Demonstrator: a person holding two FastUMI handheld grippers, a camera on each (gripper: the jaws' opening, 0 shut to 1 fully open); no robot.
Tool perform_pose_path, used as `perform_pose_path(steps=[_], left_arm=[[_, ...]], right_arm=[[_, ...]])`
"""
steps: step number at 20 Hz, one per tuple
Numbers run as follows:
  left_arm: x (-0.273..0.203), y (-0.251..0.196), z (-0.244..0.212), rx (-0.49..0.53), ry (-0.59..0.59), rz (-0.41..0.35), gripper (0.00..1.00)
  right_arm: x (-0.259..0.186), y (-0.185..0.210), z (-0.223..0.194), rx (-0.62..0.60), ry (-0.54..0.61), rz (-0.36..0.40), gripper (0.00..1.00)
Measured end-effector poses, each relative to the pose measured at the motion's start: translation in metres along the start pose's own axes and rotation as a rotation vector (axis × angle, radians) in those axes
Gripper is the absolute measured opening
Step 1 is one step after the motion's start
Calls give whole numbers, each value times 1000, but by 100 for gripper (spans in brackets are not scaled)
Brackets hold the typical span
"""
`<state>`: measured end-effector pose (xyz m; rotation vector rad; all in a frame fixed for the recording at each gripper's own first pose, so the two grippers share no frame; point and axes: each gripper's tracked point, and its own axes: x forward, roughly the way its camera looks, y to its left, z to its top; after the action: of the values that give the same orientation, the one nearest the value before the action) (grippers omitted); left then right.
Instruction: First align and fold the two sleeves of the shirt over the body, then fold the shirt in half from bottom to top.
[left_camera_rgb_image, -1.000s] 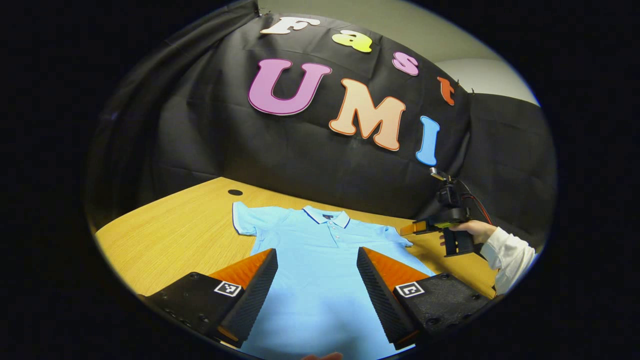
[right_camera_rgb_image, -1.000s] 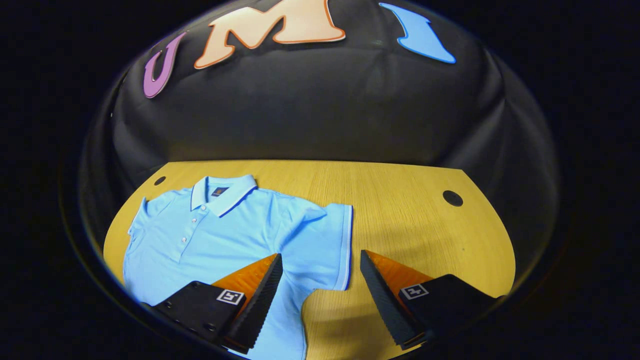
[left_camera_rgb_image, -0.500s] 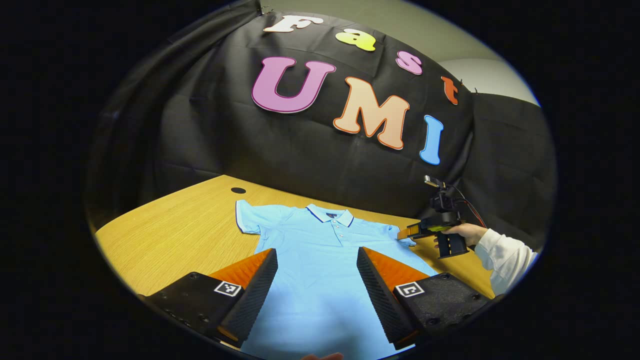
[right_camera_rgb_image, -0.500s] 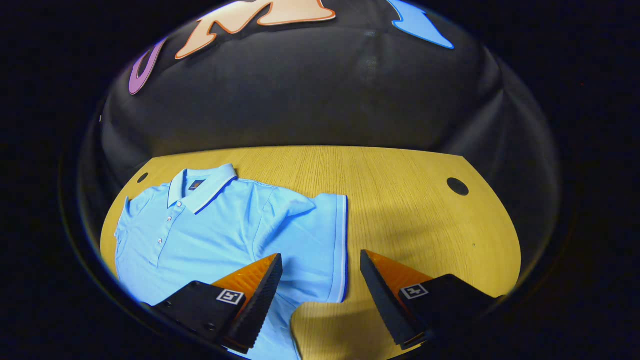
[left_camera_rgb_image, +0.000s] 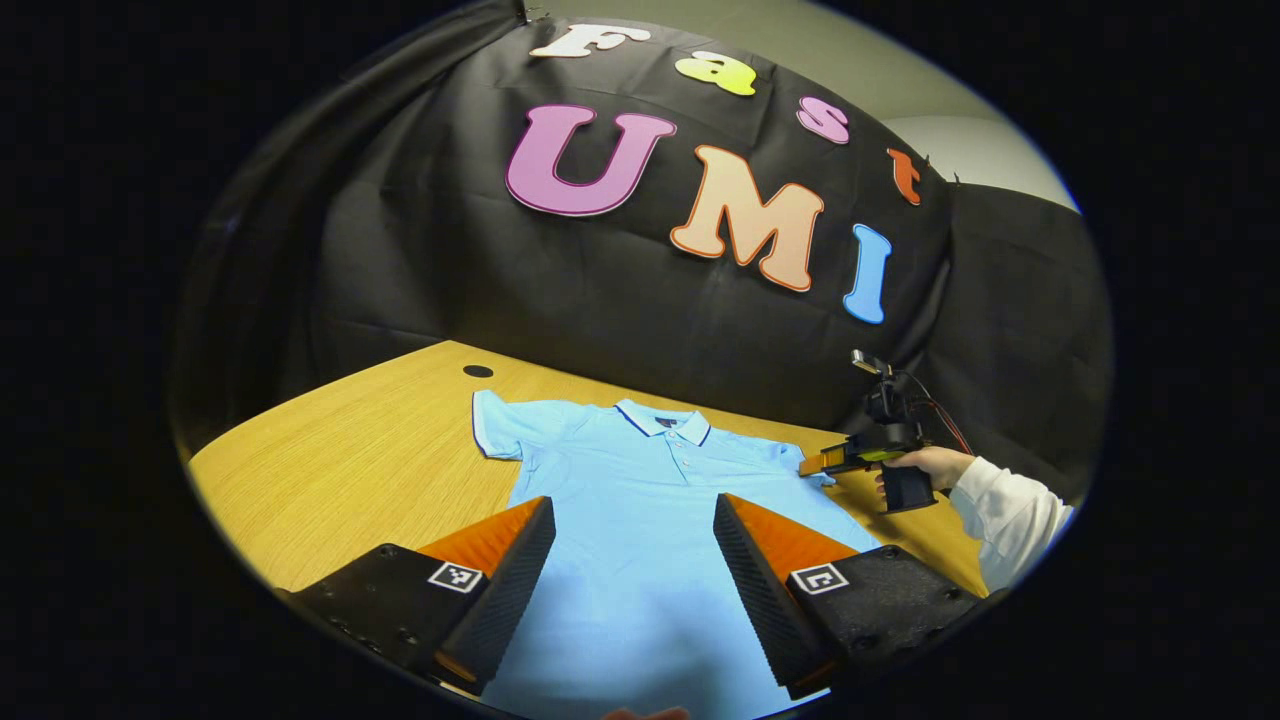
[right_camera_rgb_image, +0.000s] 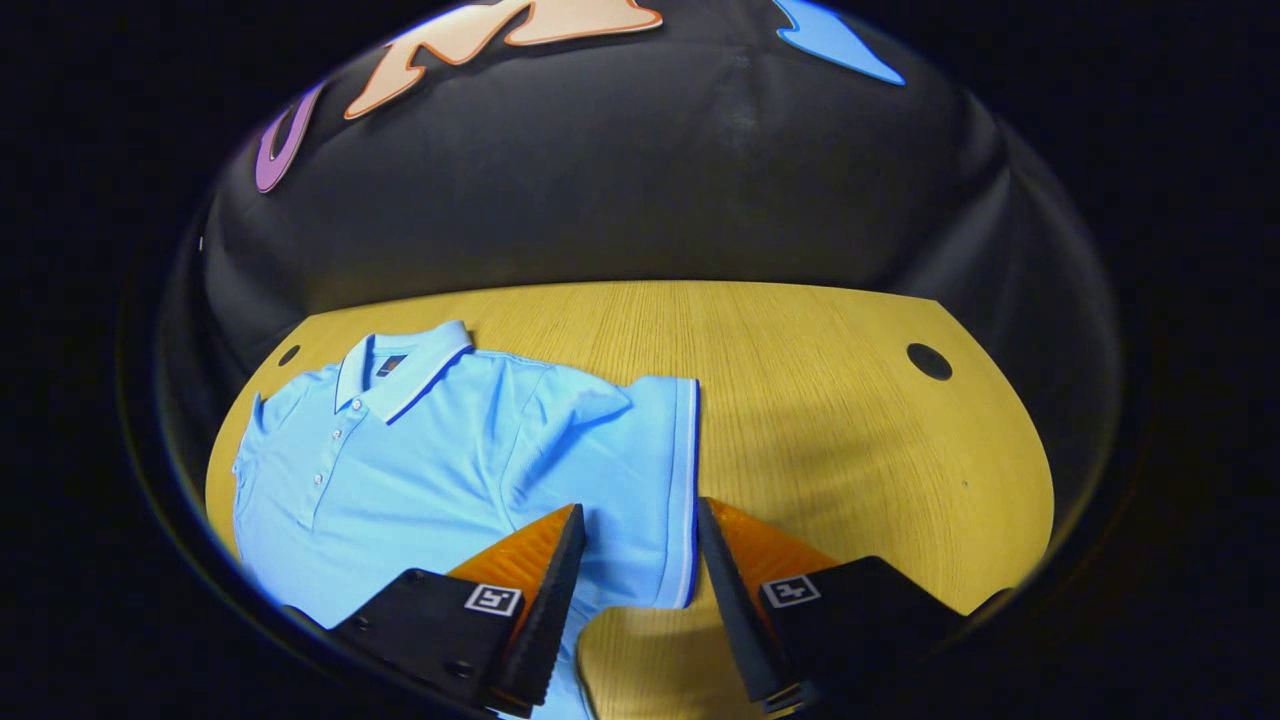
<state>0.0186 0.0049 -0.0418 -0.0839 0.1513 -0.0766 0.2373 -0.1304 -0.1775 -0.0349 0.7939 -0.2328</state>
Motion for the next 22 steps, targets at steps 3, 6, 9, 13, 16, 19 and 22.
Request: perform_pose_path(steps=[3,6,9,13,16,19,22], left_arm=[[-1,0,2,10,-7,-1,95],[-3,-1,6,21,-21,-3,94],[-4,-2,9,28,-28,-7,94],[-6,1,12,36,-36,-2,94],[-8,2,15,41,-42,-1,94],[-9,-1,19,42,-50,-7,94],[-10,0,19,47,-53,-10,94]], right_arm=[[0,8,-1,-6,-7,30,38],[-1,10,3,2,-16,32,12],[-2,14,5,16,-24,8,2],[-15,50,24,-9,-119,76,2],[-31,94,44,36,-197,185,2],[-43,133,45,18,-215,290,2],[-55,170,41,-134,-277,368,2]])
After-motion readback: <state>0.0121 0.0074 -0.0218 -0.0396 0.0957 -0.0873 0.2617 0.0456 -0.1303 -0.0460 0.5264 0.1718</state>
